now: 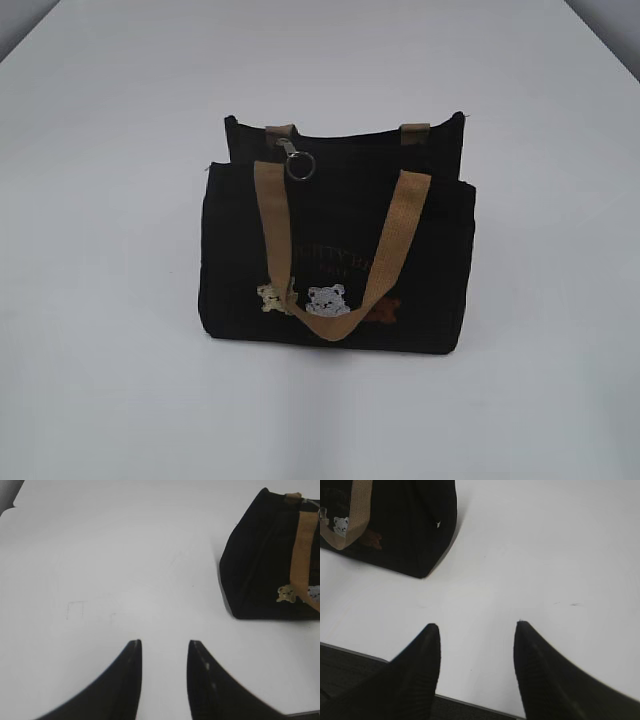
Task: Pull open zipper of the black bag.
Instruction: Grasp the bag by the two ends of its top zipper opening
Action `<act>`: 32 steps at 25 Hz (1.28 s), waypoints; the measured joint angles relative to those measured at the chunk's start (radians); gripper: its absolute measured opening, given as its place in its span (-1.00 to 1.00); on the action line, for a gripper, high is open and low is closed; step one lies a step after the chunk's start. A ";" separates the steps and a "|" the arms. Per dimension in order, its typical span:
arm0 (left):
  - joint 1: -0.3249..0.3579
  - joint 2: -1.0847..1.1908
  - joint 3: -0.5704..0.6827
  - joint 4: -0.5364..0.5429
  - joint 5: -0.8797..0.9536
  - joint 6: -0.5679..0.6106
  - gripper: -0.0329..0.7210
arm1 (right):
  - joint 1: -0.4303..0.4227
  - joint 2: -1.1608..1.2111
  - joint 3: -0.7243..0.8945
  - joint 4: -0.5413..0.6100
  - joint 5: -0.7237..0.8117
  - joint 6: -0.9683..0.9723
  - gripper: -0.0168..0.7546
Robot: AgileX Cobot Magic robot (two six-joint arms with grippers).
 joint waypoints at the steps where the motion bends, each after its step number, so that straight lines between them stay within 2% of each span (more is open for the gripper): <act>1: 0.000 0.000 0.000 0.000 0.000 0.000 -0.29 | 0.000 0.000 0.000 0.000 0.000 0.000 0.03; 19: 0.000 0.000 0.000 0.000 0.000 0.000 -0.29 | 0.000 0.000 0.000 0.000 0.000 0.000 0.03; 23: 0.000 0.008 -0.001 -0.086 -0.013 0.009 -0.29 | 0.000 0.000 0.000 0.000 0.000 0.000 0.03; 25: 0.000 0.048 -0.005 -0.226 -0.081 0.100 -0.27 | 0.000 0.000 0.000 0.000 0.000 0.000 0.03; 26: 0.000 0.087 -0.003 -0.304 -0.129 0.202 -0.24 | 0.000 0.000 0.000 0.000 0.000 0.000 0.03; 32: 0.000 0.483 0.018 -0.853 -0.351 1.025 0.13 | 0.000 0.000 0.000 0.000 0.000 0.000 0.03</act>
